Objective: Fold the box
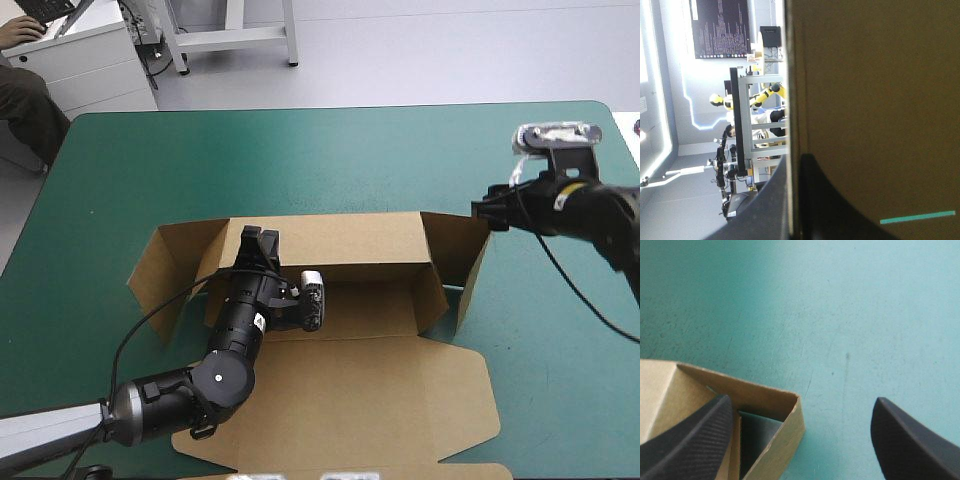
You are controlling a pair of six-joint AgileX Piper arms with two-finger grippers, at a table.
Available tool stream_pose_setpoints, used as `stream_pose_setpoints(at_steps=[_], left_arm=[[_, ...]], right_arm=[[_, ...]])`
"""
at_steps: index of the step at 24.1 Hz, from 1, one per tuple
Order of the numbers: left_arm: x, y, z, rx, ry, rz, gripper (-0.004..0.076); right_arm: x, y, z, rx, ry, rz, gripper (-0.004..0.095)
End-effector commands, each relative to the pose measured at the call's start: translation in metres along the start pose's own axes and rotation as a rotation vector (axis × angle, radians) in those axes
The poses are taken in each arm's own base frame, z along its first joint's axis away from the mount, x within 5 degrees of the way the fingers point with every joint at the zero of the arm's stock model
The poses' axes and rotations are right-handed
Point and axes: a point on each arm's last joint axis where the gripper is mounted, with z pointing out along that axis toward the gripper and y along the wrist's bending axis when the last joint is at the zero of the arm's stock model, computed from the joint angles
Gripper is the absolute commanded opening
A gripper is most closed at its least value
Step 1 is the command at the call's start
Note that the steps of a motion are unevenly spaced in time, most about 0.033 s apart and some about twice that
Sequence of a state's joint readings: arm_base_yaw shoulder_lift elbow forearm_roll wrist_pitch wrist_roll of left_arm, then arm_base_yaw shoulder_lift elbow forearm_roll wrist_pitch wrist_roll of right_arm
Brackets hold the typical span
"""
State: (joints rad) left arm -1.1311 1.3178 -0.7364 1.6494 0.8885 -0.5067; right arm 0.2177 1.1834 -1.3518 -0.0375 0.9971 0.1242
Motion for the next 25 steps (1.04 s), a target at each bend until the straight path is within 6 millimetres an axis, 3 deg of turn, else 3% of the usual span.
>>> stream_pose_setpoints(at_steps=[1,5,8,11,13,18,25], left_arm=[[0.002,0.018,-0.006,-0.090,0.018,-0.026,-0.0010],[0.002,0.018,-0.006,-0.090,0.018,-0.017,-0.0010],[0.002,0.018,-0.006,-0.089,0.016,-0.017,-0.0010],[0.002,0.018,-0.006,-0.089,0.016,-0.021,-0.0010],[0.002,0.018,-0.006,-0.089,0.016,-0.021,-0.0010],[0.002,0.018,-0.006,-0.089,0.016,-0.021,-0.0010],[0.000,0.017,-0.006,-0.078,-0.007,-0.018,-0.0010]], right_arm=[[-0.039,-0.011,0.005,0.009,-0.020,0.012,0.0707],[-0.062,-0.027,0.035,-0.106,0.143,0.055,0.0707],[-0.074,-0.039,0.059,-0.173,0.162,0.121,0.0707],[-0.066,-0.046,0.094,-0.179,0.249,0.141,0.0706],[-0.059,-0.046,0.100,-0.196,0.278,0.136,0.0707],[-0.038,-0.043,0.100,-0.219,0.334,0.113,0.0706],[0.007,-0.034,0.061,-0.232,0.359,0.059,0.0704]])
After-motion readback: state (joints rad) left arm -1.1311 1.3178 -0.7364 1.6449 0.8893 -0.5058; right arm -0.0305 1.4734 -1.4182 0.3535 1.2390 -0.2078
